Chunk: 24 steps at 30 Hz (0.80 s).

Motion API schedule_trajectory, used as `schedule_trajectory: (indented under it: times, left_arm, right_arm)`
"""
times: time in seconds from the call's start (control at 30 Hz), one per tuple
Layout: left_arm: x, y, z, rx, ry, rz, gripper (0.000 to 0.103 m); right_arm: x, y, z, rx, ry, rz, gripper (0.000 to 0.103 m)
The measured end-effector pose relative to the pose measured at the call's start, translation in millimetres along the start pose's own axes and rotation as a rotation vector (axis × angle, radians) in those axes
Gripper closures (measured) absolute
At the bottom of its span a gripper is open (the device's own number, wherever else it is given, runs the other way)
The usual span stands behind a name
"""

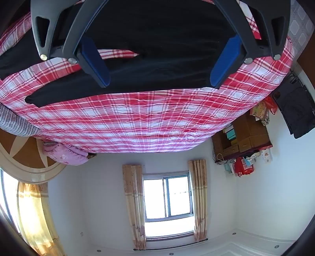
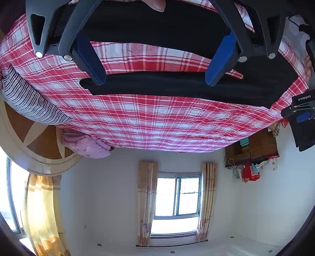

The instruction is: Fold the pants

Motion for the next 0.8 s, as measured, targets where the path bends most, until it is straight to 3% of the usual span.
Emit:
schedule_trajectory:
  times: [0.8]
  left_arm:
    - [1.8,-1.9,0.8,-0.026,-0.012,0.017,0.0]
  right_arm:
    - [-0.3,1.2,0.2,-0.018,-0.001,0.022,0.001]
Point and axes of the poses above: each gripper's, at about its wrist camera, not at the fingertips, and x roughly the way its jaws point, y to its right, z to its underside, the point moved 8 cm from there along x, roughly the way its jaws point, and after that the axes turned 13 degrees about -z, right-handed, at the moved point
